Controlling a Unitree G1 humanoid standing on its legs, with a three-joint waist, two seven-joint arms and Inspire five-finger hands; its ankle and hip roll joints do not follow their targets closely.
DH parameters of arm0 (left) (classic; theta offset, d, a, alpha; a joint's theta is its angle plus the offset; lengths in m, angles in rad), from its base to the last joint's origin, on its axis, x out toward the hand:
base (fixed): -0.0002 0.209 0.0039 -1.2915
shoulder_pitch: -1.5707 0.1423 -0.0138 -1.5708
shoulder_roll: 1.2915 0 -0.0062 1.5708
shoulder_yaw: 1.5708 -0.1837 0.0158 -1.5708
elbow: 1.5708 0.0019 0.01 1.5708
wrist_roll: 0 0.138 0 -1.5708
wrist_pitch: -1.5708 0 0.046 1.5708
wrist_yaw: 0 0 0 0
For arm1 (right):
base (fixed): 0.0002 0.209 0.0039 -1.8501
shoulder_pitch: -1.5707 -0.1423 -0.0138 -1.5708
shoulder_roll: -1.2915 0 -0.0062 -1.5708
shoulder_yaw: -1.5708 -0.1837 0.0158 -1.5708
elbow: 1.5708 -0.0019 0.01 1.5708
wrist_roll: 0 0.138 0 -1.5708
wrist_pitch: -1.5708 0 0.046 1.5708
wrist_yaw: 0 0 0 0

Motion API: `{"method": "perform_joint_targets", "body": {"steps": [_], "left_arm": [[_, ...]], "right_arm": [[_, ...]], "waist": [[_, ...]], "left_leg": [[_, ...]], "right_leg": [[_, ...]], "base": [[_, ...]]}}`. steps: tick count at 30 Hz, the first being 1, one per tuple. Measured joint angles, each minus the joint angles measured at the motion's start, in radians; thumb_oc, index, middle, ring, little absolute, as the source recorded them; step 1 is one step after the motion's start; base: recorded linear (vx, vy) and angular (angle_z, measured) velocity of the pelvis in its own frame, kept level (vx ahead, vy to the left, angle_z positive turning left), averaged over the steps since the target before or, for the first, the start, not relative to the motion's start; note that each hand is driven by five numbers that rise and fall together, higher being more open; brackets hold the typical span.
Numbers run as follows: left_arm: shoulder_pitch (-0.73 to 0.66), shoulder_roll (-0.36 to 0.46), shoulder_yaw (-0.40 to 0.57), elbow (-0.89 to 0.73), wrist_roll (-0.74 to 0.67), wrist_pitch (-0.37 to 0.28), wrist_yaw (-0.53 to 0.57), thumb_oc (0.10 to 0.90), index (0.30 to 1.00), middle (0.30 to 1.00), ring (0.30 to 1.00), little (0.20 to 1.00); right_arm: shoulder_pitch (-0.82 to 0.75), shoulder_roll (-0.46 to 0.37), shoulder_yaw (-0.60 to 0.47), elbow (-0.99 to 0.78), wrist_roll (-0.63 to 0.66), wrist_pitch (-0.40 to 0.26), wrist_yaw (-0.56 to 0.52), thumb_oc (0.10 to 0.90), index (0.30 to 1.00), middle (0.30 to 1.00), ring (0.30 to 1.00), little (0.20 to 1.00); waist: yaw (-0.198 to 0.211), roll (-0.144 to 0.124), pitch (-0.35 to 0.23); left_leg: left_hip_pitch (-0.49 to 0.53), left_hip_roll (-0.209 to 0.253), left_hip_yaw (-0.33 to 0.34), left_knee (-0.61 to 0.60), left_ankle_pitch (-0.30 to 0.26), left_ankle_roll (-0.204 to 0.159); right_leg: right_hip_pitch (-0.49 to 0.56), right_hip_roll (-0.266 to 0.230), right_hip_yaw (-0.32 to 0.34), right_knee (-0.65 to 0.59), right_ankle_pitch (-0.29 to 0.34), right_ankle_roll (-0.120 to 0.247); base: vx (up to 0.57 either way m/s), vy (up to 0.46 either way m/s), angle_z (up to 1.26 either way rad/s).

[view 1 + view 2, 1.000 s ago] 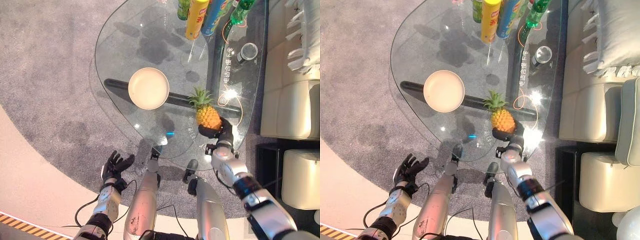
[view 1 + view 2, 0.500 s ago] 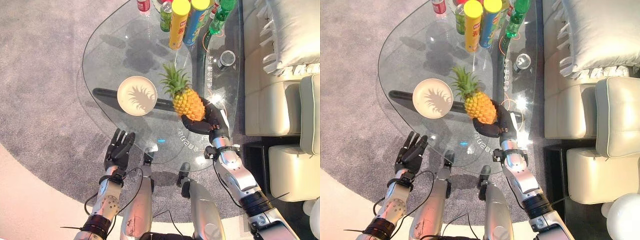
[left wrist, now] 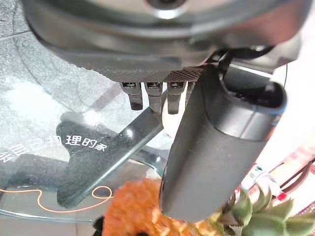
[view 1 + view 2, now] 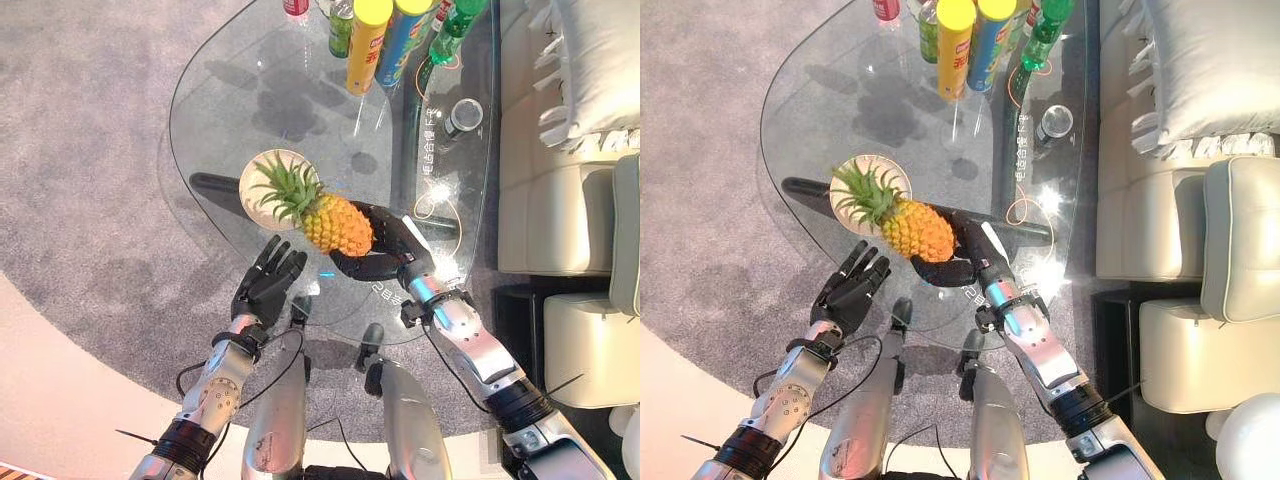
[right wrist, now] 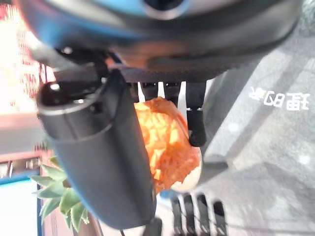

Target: Pick up the fruit to the plate

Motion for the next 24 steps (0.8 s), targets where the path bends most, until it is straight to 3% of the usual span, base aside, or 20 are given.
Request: {"method": "perform_joint_targets", "body": {"steps": [10,16,24], "left_arm": [[0.039,0.058,-0.028,-0.040,-0.021,0.006,-0.005,0.800,0.900,0.900,0.900,0.900],[0.087,0.068,-0.033,-0.062,-0.116,-0.002,-0.068,0.800,0.900,0.900,0.900,0.900],[0.122,0.053,-0.031,-0.097,-0.268,0.003,-0.165,0.800,0.900,0.900,0.900,0.900]], "right_arm": [[-0.028,-0.083,0.020,-0.003,-0.025,0.002,0.117,0.100,0.300,0.300,0.300,0.200],[-0.056,-0.110,0.020,-0.003,-0.025,0.002,0.199,0.100,0.300,0.300,0.300,0.200],[-0.083,-0.103,0.021,-0.003,-0.021,0.002,0.225,0.100,0.300,0.300,0.300,0.200]], "waist": [[0.006,0.002,0.000],[0.016,0.002,0.000],[0.031,0.002,0.000]], "left_leg": [[-0.004,-0.009,-0.005,0.000,0.000,0.000],[-0.004,-0.012,-0.016,0.000,0.001,-0.001],[-0.001,-0.022,-0.026,0.001,0.001,-0.002]], "right_leg": [[-0.010,-0.011,-0.004,0.021,-0.013,0.002],[-0.006,-0.012,-0.012,0.023,-0.018,0.003],[-0.007,-0.022,-0.016,0.049,-0.035,0.003]], "base": [[0.00,0.003,0.02],[0.00,-0.017,0.04],[0.01,-0.018,0.05]]}}
